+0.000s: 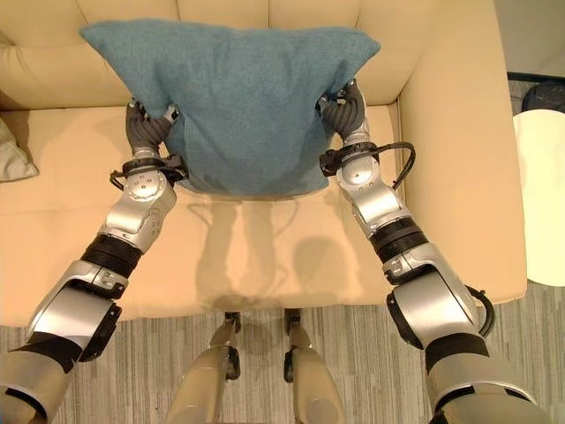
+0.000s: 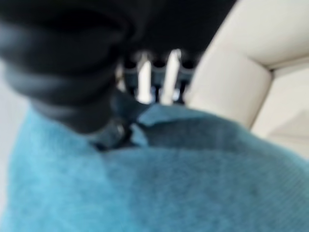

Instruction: Pick up all the scattered cushions and arrange them neatly on the sofa.

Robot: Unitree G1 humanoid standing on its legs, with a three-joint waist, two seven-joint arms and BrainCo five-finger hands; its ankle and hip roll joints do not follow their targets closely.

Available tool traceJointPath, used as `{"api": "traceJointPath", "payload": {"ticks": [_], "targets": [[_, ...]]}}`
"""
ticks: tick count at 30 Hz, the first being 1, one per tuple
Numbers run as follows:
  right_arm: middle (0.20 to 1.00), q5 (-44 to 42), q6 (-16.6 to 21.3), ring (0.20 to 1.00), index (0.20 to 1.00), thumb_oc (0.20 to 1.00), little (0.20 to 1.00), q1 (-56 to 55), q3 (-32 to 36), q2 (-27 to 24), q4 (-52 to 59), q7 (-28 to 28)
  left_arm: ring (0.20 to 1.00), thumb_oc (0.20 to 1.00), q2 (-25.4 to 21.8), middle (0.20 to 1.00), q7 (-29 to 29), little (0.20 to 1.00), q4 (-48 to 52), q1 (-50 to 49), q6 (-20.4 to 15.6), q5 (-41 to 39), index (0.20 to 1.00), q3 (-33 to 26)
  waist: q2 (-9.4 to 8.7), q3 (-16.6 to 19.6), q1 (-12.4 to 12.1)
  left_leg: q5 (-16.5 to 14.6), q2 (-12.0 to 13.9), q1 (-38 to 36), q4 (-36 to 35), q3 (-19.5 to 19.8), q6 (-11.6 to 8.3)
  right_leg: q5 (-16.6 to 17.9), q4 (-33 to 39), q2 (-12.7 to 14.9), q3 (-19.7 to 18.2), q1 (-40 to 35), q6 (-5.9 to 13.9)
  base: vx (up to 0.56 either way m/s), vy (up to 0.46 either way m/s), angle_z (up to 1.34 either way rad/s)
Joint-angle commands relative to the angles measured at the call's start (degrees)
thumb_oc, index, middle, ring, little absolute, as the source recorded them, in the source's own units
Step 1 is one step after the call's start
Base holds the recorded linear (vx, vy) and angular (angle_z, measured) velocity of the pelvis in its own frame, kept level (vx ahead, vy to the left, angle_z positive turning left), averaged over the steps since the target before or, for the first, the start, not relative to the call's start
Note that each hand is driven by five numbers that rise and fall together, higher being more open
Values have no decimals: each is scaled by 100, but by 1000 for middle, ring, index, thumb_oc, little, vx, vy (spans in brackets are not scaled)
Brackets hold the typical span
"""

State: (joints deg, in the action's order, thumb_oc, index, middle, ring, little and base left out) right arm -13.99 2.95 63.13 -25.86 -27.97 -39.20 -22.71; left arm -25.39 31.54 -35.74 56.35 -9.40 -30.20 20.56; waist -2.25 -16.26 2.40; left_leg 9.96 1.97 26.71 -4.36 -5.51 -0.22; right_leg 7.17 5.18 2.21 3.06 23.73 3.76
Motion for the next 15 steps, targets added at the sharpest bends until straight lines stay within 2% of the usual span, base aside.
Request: {"api": "traceJointPath", "payload": {"ticks": [1,6,7,8,9,15], "targets": [[200,69,538,200,200,200,200,667,-352,410,-37,135,200,200,300,200,-290,200,-201,840,-545,213,200,457,-91,517,-113,-112,41,96,1,158,-468,165,-199,383,5,472,547,-21,-39,5],[200,288,461,200,200,200,200,1153,-658,259,-569,108,200,200,212,200,-270,200,-498,1113,-541,327,200,548,-109,498,-206,-12,38,455,-24,307,-519,306,-46,359,7,770,605,-12,-39,5],[200,390,417,200,200,200,200,1355,-811,194,-827,112,501,501,198,501,-242,501,-719,1233,-538,352,501,570,-117,518,-227,33,38,560,-44,328,-549,329,-18,351,16,874,615,6,-49,6],[467,406,389,467,467,467,467,1494,-906,132,-1100,105,1000,1000,172,1000,-244,1000,-964,1350,-508,333,1000,596,-129,517,-235,69,48,619,-56,347,-567,348,-18,357,33,940,618,-3,-29,3],[1000,412,373,1000,1000,1000,1000,1586,-957,110,-1224,82,1000,1000,141,1000,-236,1000,-1056,1437,-497,360,1000,633,-124,503,-241,85,43,649,-63,361,-572,358,-18,350,26,976,617,-6,-19,5],[1000,-3,269,1000,1000,1000,1000,1571,-842,-86,-1954,215,1000,1000,-499,1000,-532,1000,-2061,1802,-336,184,1000,658,-117,444,-270,100,55,621,-64,411,-626,346,-18,348,94,932,627,-6,-2,5]]}}
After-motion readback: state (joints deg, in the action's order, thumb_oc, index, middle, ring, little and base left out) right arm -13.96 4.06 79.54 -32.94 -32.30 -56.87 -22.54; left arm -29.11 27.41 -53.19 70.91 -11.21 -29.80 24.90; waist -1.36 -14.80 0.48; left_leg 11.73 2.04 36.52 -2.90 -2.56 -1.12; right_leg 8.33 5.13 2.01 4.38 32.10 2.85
